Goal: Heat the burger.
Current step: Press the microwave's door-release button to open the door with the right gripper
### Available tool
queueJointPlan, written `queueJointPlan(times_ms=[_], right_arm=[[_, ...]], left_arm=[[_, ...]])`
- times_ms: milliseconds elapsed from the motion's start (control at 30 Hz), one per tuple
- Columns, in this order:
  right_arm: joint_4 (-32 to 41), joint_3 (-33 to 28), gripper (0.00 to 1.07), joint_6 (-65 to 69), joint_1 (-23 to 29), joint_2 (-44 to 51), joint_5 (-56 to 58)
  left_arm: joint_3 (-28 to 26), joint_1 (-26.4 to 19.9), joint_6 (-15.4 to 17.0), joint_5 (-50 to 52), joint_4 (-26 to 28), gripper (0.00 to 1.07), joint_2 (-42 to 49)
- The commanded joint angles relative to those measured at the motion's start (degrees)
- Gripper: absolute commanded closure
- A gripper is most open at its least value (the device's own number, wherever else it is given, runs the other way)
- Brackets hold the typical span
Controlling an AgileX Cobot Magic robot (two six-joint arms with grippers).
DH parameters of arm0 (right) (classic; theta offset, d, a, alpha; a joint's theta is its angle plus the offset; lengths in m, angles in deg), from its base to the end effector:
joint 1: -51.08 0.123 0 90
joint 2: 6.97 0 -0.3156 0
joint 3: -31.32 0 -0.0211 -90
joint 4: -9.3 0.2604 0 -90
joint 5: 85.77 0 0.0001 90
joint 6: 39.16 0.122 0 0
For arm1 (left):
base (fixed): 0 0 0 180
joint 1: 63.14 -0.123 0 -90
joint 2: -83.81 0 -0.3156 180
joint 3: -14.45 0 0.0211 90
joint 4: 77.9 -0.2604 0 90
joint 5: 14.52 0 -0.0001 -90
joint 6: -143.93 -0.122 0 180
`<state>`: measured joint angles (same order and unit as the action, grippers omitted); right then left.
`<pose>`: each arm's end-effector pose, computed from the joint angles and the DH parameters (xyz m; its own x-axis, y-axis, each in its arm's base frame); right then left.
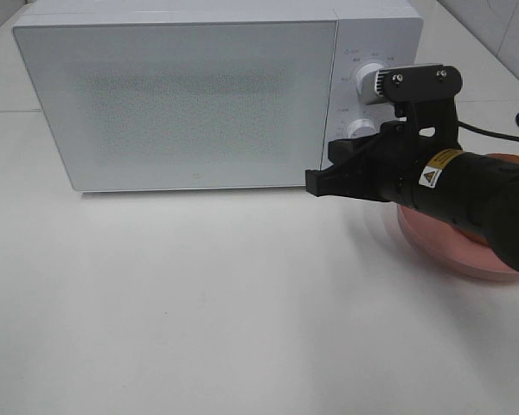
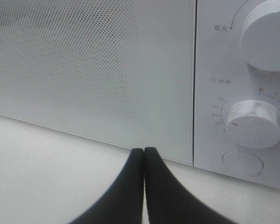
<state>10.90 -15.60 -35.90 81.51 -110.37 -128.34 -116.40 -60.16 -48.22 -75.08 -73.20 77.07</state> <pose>0.2914 0.1685 0.1769 -0.3002 -0.0866 -0.9499 -0.4691 0.8805 0.0680 -0.0011 -0.0087 0.2694 -0.4172 0.1923 -0.8882 0.1898 0.9742 0.1218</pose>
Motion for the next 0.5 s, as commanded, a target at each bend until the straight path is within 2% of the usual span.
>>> queueJointPlan(times_ms=[33, 233, 333, 367, 400, 433, 500], right_arm=[[0.06, 0.92, 1.07, 6.13, 0.29, -3.04, -2.18], [0.06, 3.09, 1.07, 17.25, 0.29, -5.90, -2.35], [0.06, 4.64, 1.06, 29.39, 0.29, -7.68, -2.35], [0.06, 4.64, 1.06, 29.39, 0.29, -7.68, -2.35], [0.06, 5.27, 1.06, 36.15, 0.29, -8.48, -2.92], [0.06, 5.27, 1.06, 36.15, 0.29, -8.48, -2.92], [0.52, 5.50, 1.06, 44.06, 0.29, -9.68, -6.19]], left_arm=[[0.23, -0.06, 0.06, 0.80, 0.23, 1.06, 1.20], [0.23, -0.06, 0.06, 0.80, 0.23, 1.06, 1.20], [0.23, -0.06, 0.06, 0.80, 0.23, 1.06, 1.20], [0.23, -0.06, 0.06, 0.80, 0.23, 1.06, 1.20], [0.23, -0.06, 0.06, 0.80, 0.23, 1.06, 1.20], [0.23, -0.06, 0.06, 0.80, 0.23, 1.06, 1.20], [0.23, -0.06, 0.06, 0.80, 0.23, 1.06, 1.20]])
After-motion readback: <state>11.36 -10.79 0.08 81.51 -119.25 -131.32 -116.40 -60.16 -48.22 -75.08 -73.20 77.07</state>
